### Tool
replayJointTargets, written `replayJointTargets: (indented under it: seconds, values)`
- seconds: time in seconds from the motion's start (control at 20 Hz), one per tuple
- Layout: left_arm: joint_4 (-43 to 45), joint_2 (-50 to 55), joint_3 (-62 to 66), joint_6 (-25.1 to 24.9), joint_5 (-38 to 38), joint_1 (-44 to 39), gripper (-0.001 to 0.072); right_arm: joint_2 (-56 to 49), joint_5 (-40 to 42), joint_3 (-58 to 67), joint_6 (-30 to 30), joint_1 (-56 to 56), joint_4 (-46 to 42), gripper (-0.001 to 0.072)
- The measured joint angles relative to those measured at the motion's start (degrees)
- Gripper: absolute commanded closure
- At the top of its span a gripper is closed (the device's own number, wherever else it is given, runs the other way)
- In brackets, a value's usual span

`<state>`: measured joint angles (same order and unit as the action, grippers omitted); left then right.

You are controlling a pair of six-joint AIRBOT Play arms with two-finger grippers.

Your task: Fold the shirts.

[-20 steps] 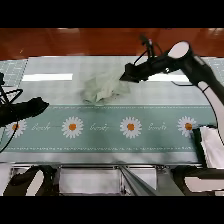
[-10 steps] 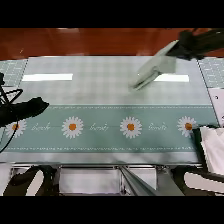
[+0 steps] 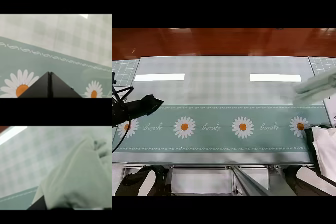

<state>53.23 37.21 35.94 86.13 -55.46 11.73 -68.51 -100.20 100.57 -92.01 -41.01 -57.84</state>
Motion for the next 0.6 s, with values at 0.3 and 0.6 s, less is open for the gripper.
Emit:
replayJointTargets:
  seconds: [0.3,0.6]
  values:
    - [-0.61,0.0,-0.02,-1.29,2.62,0.0,0.0688,9.73,-2.12,-7.54,0.92,-14.53,-13.99,0.069]
    - [-0.74,0.0,-0.02,-1.66,4.79,-0.26,0.0688,21.66,-2.01,-28.52,1.33,-24.65,-30.29,0.0689]
